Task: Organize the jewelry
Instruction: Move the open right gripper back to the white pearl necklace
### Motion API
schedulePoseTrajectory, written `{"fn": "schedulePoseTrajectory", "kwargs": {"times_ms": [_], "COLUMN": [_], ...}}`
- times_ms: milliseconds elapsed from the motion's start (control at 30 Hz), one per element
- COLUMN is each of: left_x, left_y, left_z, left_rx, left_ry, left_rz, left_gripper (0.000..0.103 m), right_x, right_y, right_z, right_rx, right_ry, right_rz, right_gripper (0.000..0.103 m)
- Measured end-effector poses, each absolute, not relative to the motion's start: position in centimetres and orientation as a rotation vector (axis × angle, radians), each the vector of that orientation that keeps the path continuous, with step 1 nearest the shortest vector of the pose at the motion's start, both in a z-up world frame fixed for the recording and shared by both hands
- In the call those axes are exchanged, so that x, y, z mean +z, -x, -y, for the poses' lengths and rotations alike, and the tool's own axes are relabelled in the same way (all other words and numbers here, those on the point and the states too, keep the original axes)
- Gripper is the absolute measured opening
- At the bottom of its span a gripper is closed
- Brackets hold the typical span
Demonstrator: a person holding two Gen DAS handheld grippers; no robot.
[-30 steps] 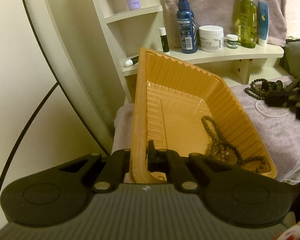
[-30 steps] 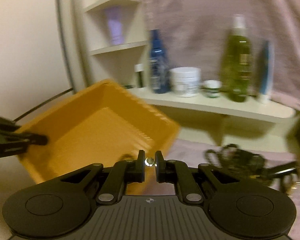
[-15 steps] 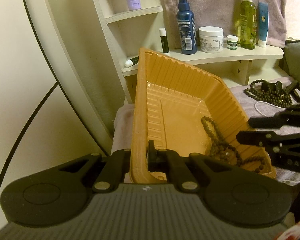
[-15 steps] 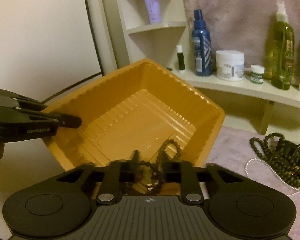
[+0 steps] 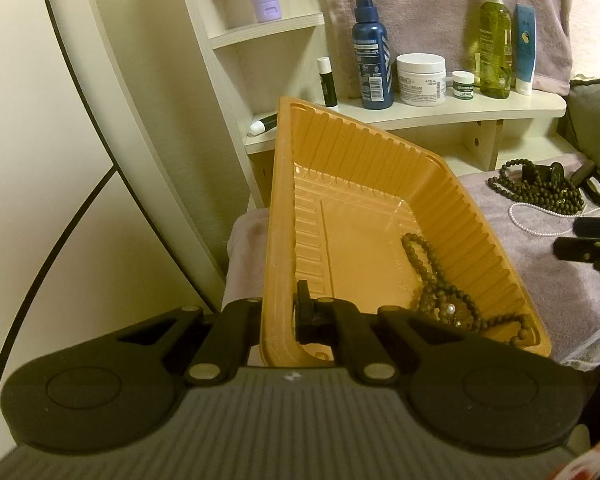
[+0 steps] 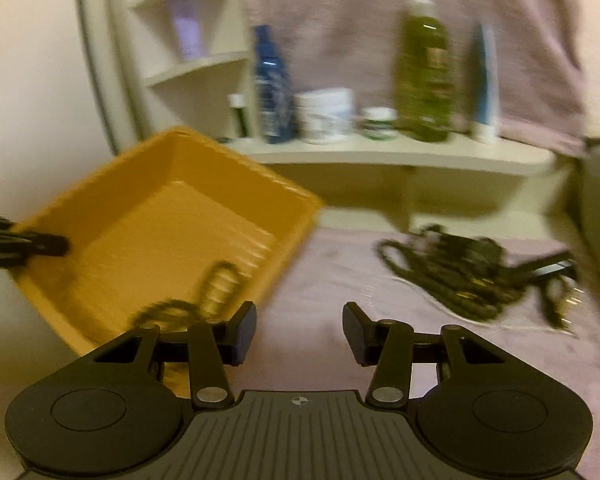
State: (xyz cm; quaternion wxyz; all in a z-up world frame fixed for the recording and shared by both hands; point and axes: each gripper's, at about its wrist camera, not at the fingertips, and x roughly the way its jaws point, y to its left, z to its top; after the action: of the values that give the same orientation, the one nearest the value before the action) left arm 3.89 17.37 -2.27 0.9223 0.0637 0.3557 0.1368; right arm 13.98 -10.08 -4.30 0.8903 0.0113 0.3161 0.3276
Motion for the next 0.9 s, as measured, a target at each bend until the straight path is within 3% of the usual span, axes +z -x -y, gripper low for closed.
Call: {"fn": "schedulePoseTrajectory", "kwargs": {"times_ms": [233,333,567,900], "left_x": [-2.2,-2.2,-2.5,-2.5], "left_y": [-3.9,-3.9,-4.0,-4.1], "left_z": [-17.4,-17.4,-17.6,-17.8], "left_rx": [0.28,0.28,0.28,0.278], "left_ry": [-0.13,-0.13,-0.129,-0.132], "left_rz": [-0.734,-0.734,-0.741,-0.744], "left_gripper": [0.003,0.003,0.003,0.003], "right_x": [-5.9,-6.3,-7.4,-9.1], "right_y": [-16.0,-16.9,-18.3,-19.5], "right_z": [12.5,12.3,10.8,8.7], "right_rx": [0.627,0.64,0.701,0.755], "right_ry": [0.059,0.098,0.199,0.355], "right_rz": [-0.662,-0.663,-0.664,-0.665], "right_gripper": [0.047,0.033,0.019,0.017]}}
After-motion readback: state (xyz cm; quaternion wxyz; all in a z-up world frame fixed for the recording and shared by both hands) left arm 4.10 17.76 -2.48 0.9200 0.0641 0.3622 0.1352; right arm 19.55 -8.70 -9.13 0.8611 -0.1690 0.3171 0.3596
